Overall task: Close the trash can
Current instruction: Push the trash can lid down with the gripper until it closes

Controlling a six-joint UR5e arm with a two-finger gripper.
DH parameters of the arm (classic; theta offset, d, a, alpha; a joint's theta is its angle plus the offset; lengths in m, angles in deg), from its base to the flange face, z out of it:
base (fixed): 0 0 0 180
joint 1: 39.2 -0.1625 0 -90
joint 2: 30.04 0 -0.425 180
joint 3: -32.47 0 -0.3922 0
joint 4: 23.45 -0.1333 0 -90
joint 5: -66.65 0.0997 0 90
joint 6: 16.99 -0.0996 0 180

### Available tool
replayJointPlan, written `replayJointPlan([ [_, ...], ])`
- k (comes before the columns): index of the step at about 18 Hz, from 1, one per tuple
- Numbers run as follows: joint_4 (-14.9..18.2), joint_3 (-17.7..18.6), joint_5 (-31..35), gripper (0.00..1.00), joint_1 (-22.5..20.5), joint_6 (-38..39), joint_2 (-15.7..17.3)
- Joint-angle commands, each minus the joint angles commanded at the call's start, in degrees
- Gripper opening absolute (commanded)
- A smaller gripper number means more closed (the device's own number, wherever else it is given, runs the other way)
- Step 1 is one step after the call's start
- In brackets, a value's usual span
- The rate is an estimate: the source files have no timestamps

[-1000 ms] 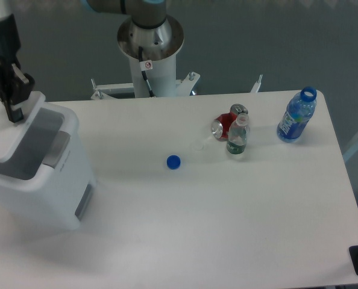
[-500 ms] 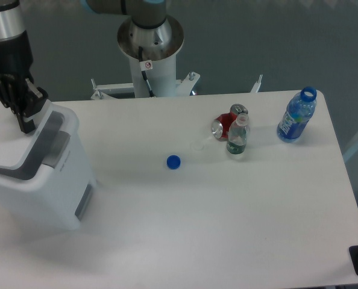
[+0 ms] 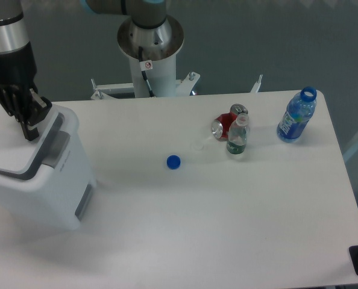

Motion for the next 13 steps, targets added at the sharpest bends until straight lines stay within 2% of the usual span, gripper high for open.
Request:
replayJointPlan([
  [13,0.00,0.26,0.00,0.00,-0.53,-0.18,-0.53],
])
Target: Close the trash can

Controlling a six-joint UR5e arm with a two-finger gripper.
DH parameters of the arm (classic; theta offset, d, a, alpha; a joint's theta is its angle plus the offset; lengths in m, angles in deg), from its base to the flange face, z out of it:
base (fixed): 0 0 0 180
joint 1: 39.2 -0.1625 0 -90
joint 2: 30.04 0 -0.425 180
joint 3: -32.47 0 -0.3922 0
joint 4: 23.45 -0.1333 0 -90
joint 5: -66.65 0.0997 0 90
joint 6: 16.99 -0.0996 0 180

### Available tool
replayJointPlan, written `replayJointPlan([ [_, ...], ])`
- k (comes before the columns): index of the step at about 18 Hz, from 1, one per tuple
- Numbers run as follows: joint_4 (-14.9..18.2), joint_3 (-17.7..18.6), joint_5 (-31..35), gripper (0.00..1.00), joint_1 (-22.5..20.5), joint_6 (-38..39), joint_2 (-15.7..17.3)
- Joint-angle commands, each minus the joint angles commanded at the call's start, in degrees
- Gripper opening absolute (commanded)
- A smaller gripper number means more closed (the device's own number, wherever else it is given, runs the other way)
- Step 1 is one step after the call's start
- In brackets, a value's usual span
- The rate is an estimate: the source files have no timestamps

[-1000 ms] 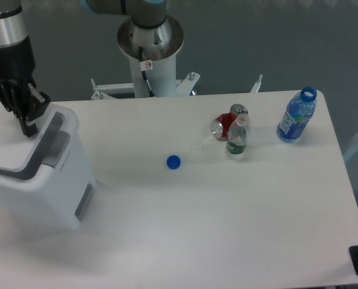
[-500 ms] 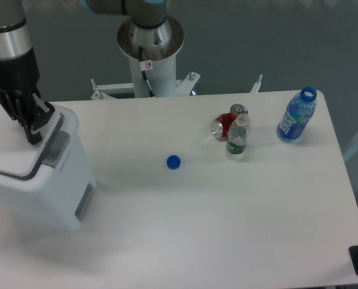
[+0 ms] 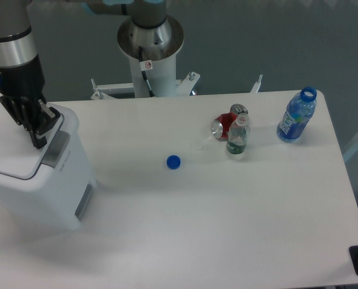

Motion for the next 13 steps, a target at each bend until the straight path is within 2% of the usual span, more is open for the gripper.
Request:
replayJointPlan([
  [13,-0.09,0.44,0.00,0.00,0.00,0.00,-0.35],
])
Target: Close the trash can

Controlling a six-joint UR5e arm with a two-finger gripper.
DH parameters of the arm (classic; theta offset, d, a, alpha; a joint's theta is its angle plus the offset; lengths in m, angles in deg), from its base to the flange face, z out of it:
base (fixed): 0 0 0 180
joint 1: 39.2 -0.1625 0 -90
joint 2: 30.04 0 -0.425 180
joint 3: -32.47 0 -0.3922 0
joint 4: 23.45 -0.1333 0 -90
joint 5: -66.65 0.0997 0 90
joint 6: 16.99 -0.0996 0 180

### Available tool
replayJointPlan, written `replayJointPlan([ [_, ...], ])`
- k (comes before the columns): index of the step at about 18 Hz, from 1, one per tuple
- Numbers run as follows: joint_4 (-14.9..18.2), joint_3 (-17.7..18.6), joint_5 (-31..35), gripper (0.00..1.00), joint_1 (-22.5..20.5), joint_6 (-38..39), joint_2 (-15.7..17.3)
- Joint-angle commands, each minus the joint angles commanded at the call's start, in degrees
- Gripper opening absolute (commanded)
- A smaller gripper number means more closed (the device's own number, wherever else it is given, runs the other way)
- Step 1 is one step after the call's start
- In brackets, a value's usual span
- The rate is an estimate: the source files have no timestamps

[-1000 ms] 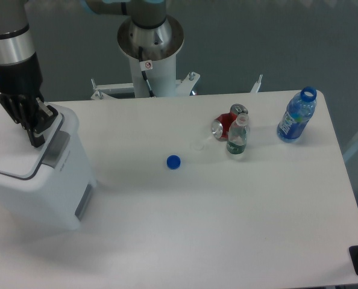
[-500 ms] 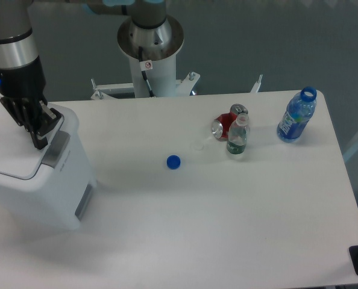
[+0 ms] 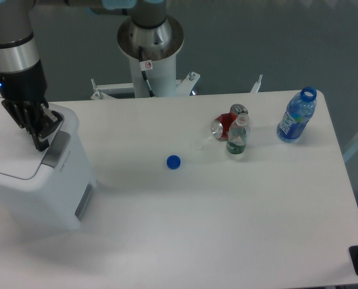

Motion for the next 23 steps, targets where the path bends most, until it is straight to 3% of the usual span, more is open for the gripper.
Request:
replayJointPlan([
  [9,-1.05,-0.44,-1.22,0.00,-1.14,-0.26,0.26],
  [11,-1.14,-1.05,-3.24,0.26,-3.41,-0.61,0.70],
  [12,-1.14,-1.49,-4.64,0.45,-4.56,-0.88,0.88],
  [13,-1.14,-1.76,-5.70,0.53,-5.79,-0.97,1.05],
  [17,-1.23,-1.76,-6.24,0.67,-10.53,-1.58,1.76],
  [19,-1.32,-1.58,-6.24,0.95,-13.87,-3.50,1.50],
  [20,-1.32,-1.41,-6.24,1.00,-15.54,-4.99,1.06],
  [23,-1.32,-1.23,-6.33,1.00,-20.20,-7.99,-0.08],
])
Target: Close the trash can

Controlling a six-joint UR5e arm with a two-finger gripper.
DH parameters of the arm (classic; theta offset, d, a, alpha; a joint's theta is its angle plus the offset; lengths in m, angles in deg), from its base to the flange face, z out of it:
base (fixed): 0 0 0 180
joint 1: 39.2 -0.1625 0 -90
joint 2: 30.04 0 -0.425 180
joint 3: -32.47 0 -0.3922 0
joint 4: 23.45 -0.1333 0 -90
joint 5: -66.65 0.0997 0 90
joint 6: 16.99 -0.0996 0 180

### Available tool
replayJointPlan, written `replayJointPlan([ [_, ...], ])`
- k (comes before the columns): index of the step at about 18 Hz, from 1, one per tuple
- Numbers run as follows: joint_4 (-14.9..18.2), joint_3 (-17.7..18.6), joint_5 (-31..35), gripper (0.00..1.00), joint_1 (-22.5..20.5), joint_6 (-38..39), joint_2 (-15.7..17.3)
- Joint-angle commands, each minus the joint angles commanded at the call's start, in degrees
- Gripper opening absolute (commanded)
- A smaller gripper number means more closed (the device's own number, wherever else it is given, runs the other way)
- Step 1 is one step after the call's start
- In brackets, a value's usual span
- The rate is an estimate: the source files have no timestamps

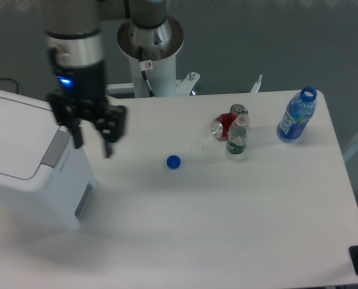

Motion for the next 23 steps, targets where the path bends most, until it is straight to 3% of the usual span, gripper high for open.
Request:
replayJointPlan([
  [9,-0.79,-0.09,5.18,1.00,-10.20,-19.07,-7.99],
  [13,1.40,-0.70,8.43,1.00,-13.55,-25.66,-11.51],
  [17,2.19,-2.63,7.74,1.00,-18.73,-33.48,-15.64],
  [23,2.28,-6.32,4.84,1.00,-22.60,-41.65,-20.83],
])
